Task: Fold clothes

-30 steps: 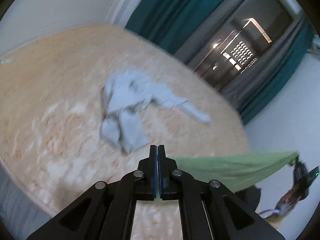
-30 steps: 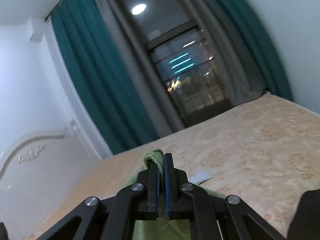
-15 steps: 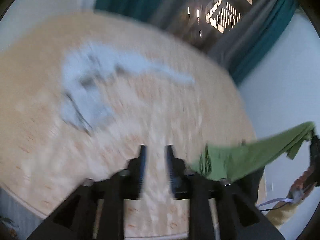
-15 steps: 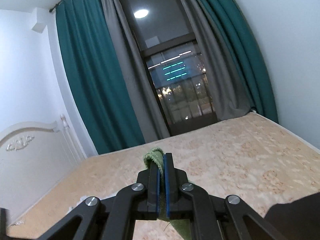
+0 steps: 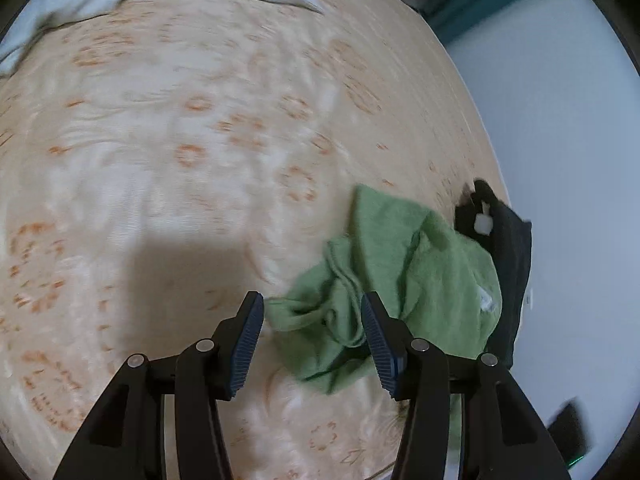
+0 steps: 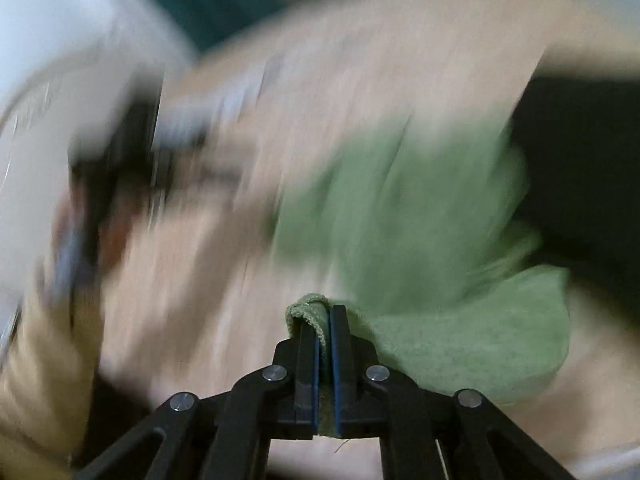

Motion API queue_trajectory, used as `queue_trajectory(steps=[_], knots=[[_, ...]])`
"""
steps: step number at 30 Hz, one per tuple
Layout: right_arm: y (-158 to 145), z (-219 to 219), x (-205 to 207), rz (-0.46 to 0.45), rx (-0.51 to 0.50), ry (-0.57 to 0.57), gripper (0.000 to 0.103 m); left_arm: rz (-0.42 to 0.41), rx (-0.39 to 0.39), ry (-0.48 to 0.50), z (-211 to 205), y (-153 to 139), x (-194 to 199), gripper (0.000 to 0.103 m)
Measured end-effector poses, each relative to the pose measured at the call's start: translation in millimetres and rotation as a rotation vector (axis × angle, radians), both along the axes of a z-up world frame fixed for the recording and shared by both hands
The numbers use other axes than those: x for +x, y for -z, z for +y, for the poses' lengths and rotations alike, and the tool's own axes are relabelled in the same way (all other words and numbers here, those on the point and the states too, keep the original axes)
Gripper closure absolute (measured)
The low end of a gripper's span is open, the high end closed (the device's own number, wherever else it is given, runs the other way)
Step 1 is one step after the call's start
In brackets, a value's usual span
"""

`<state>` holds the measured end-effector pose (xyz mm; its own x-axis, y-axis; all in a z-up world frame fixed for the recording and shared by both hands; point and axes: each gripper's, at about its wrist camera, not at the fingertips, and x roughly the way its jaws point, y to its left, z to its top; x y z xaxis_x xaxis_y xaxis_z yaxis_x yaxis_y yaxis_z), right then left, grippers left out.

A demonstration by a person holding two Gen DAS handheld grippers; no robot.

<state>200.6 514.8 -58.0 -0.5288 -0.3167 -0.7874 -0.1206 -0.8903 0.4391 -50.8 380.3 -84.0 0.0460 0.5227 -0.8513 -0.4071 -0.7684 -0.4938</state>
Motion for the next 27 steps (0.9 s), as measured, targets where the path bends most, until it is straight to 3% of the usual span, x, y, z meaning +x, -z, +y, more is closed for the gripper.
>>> queue_trajectory(steps=[2, 4, 8, 9, 10, 12, 13, 19, 23, 27], knots=[[11, -15, -2, -0.041, 0.01, -0.056, 0.095, 0.02, -0.026, 0.013, -3, -1, 7, 0.051], [-4, -13, 0, 0.01, -0.002, -0.057, 0.087, 0.036, -0.051, -0.003, -12, 1, 7, 0.051], [-50, 36, 2, 0.219, -0.083, 0.033, 0.044, 0.028, -0.05, -0.056, -33, 1, 5, 0.049], [-58, 46, 0, 0.255, -0.054, 0.066, 0.031, 0.025, -0.045, -0.064, -38, -1, 5, 0.049], [-63, 53, -4, 0.273, 0.015, 0.104, 0.027, 0.022, -0.041, -0.073, -42, -2, 6, 0.049], [-67, 60, -18, 0.267, 0.138, 0.123, 0.028, 0.028, -0.043, -0.067, -43, -4, 9, 0.048], [-68, 62, -28, 0.262, 0.152, 0.099, 0.028, 0.033, -0.047, -0.06, -44, -6, 10, 0.048], [-71, 68, -68, 0.3, 0.135, -0.008, 0.028, 0.067, -0.066, -0.057, -54, -20, 13, 0.047], [-36, 74, -94, 0.18, 0.137, 0.01, 0.028, 0.081, -0.084, -0.045, -50, -20, 17, 0.044], [-11, 10, -92, 0.115, 0.123, -0.208, 0.029, 0.08, -0.087, -0.04, -47, -16, 21, 0.044]])
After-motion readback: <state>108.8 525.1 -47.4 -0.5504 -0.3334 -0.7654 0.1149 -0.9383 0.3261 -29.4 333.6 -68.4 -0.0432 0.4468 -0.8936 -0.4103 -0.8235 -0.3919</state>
